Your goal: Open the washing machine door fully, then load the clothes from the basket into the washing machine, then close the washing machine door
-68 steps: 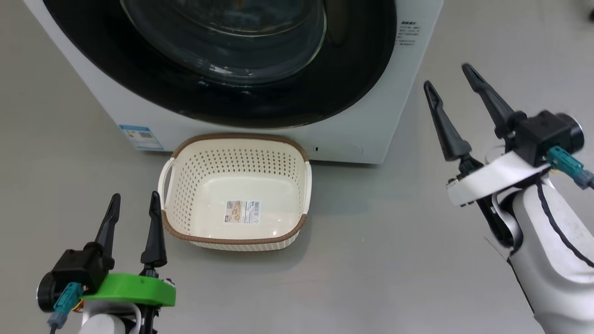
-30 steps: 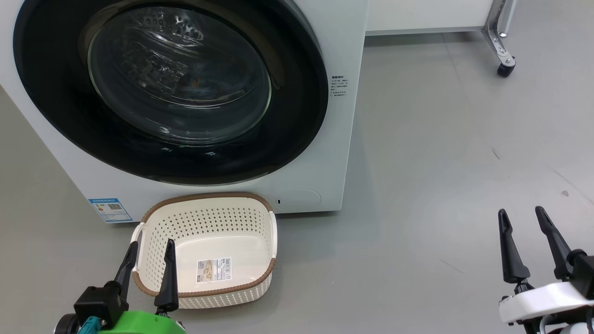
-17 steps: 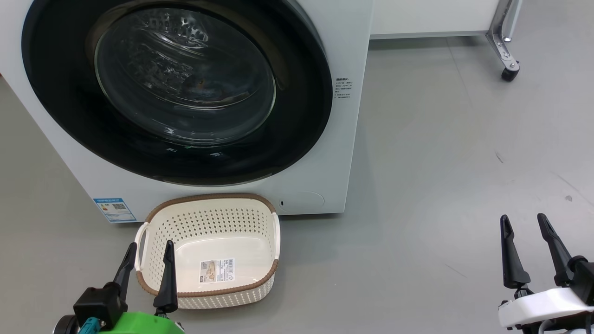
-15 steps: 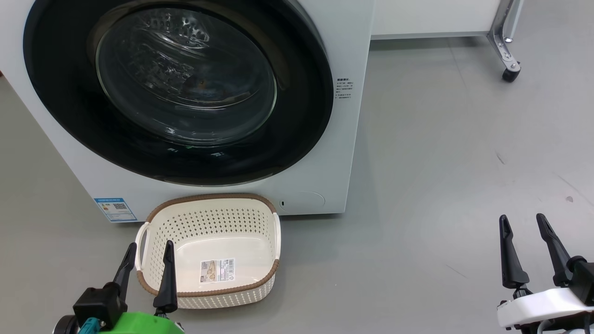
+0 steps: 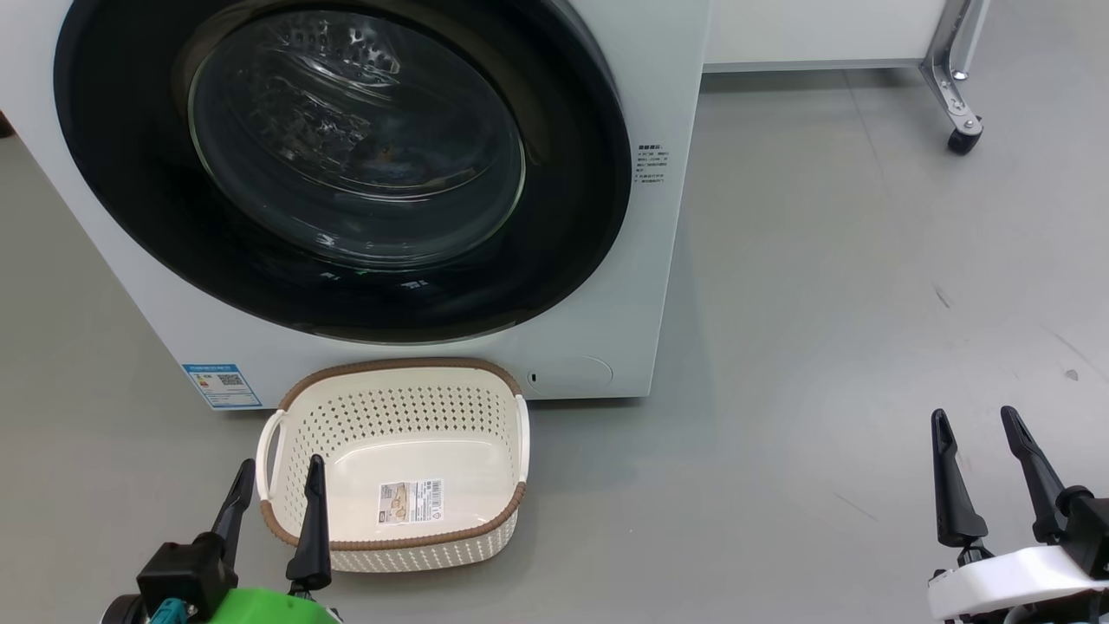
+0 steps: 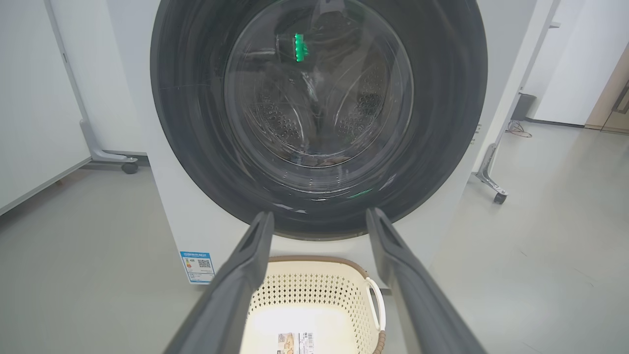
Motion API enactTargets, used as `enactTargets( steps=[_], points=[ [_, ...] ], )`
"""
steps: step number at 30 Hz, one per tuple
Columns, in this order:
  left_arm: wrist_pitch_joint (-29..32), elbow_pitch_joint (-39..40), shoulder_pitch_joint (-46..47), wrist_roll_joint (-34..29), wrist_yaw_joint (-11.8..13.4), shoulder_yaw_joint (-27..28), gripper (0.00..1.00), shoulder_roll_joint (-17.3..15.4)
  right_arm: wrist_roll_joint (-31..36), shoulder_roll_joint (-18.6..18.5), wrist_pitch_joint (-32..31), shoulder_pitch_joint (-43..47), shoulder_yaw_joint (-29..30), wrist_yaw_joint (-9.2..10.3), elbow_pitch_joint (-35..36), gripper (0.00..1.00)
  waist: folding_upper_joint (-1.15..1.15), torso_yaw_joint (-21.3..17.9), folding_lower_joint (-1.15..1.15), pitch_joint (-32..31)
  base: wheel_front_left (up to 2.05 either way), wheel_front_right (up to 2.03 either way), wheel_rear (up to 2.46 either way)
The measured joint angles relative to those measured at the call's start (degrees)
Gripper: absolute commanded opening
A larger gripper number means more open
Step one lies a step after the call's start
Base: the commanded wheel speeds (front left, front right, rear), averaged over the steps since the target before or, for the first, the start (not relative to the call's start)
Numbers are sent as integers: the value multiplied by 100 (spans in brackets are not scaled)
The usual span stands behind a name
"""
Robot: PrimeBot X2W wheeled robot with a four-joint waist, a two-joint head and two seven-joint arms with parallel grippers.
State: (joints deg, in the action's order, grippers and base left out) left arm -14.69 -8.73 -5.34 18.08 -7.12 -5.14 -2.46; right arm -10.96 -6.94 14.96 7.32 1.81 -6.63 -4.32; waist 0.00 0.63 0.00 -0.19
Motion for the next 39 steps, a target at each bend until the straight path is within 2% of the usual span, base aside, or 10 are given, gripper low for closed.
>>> enactTargets(
  steps=[24, 25, 33, 39],
  points=[
    [0, 16, 0, 0, 0, -40, 100, -18, 93, 107, 0, 3, 67, -37, 22, 100, 0, 33, 0, 35, 0, 0, 0],
    [0, 24, 0, 0, 0, -53, 0, -22, 93, 110, 0, 3, 68, -37, 22, 0, 0, 34, 0, 36, 0, 0, 0],
    [8, -355, -164, 31, 2, -105, 0, 67, 49, 334, -1, 165, -7, -36, -393, 0, 0, 33, 0, 37, 0, 0, 0],
    [10, -299, -175, 380, 2, -156, 0, 69, -303, 333, -11, 164, -27, -36, -383, 0, 0, 27, 0, 38, 0, 0, 0]
  ],
)
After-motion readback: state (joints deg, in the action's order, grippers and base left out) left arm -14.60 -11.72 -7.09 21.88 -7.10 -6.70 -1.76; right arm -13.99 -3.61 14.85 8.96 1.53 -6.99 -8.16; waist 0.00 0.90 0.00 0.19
